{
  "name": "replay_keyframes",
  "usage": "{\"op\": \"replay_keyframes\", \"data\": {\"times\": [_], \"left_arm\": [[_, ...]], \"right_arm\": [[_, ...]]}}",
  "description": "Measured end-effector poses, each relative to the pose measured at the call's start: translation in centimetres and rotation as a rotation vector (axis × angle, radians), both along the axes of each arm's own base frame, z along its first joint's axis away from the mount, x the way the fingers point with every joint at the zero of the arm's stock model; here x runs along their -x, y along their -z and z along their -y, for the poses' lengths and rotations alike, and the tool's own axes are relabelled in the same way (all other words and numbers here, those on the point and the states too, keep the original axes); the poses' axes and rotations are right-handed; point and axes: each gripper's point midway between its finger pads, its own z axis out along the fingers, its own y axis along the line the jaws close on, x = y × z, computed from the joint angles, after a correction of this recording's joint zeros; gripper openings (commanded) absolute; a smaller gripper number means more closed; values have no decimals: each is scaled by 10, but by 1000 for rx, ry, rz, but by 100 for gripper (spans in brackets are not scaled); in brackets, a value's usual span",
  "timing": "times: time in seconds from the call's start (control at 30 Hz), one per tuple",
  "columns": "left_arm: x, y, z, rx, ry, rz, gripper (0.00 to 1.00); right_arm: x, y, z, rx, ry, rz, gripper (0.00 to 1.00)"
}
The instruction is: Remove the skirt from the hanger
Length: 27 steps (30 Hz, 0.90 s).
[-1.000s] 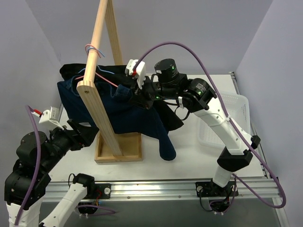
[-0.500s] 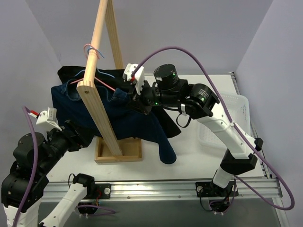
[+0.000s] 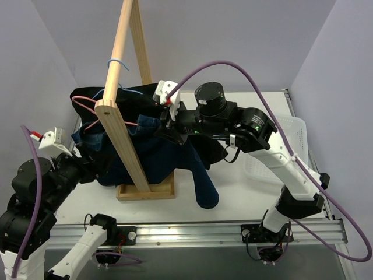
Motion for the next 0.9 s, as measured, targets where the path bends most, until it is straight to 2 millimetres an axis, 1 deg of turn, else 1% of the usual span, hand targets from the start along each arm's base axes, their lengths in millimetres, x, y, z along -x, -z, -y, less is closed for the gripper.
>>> {"op": "replay_keyframes", "data": {"times": [0.17,0.23,0.33,0.5,0.6,0.67,0.8,0.9], "left_arm": [[5,-21,-4,0,-6,46,73],[8,-30,-7,-6,-15,72,71],[13,-47,-20,-39,-59,122,71],[15,-74,-45,-98,-165,200,71],[3,-87,-49,-115,-202,208,71],[-11,-87,-46,-126,-211,191,70],[-41,-75,-38,-154,-206,125,69],[-56,-65,-34,-169,-206,92,69]], "right_arm": [[-9,16,-14,22,2,-13,0],[-12,22,-17,27,9,-17,0],[-22,35,-21,29,26,-33,0],[-42,68,-20,45,52,-118,0],[-48,78,-17,53,65,-152,0],[-48,79,-19,45,61,-162,0],[-43,76,-23,24,33,-178,0],[-39,74,-25,13,9,-183,0]]}}
